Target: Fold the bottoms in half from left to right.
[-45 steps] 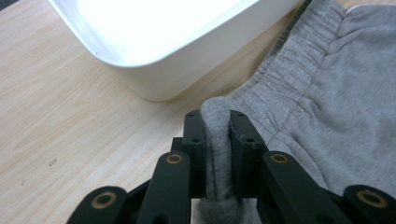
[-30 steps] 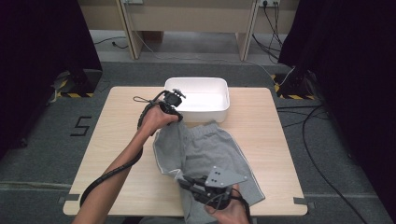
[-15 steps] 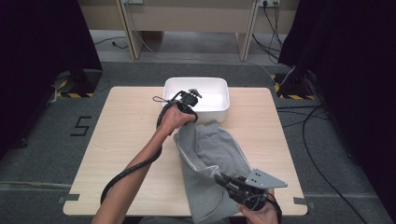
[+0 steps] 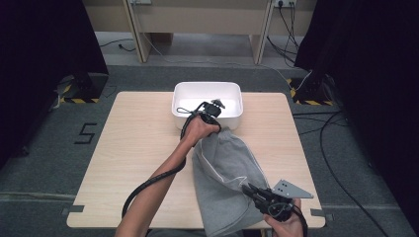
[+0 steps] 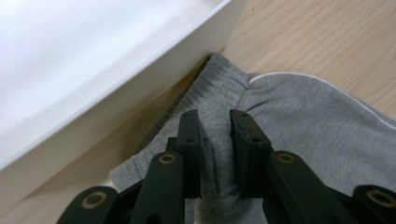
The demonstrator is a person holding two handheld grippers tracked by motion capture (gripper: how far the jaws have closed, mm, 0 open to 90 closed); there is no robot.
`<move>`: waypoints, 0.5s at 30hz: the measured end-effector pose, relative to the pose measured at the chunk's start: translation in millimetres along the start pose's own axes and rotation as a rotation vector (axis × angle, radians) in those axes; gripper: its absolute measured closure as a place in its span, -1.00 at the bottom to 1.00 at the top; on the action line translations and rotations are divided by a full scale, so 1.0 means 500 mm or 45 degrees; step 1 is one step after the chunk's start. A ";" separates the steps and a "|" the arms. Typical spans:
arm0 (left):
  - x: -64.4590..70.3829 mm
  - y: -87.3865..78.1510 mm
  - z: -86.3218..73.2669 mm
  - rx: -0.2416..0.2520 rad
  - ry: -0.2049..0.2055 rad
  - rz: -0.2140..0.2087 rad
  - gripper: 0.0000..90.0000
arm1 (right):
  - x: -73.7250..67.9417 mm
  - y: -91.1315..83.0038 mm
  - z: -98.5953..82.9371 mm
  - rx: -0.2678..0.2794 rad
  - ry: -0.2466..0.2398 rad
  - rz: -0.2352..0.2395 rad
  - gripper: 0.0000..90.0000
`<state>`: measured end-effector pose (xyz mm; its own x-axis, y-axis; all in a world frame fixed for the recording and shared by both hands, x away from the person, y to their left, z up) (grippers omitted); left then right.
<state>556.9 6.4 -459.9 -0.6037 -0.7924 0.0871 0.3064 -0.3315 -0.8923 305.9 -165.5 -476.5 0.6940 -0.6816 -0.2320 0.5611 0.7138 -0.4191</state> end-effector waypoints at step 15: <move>-0.010 -0.047 0.008 0.226 -0.070 -0.094 0.18 | 0.045 -0.008 -0.036 -0.051 0.067 -0.059 0.81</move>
<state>555.8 16.1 -437.4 -0.5896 -0.7880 0.1776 0.3910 -0.4708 -0.7909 311.3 -186.5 -495.7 0.6423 -0.7222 -0.2567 0.5728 0.6748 -0.4653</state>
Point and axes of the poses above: each handheld gripper's, and its own axes: y roughly forward along the jaws, z roughly out of its top, x roughly to its right, the point moved 5 cm from there along y, roughly forward along the jaws, and after that the axes turned 4 degrees about -x, right-handed, at the moved point
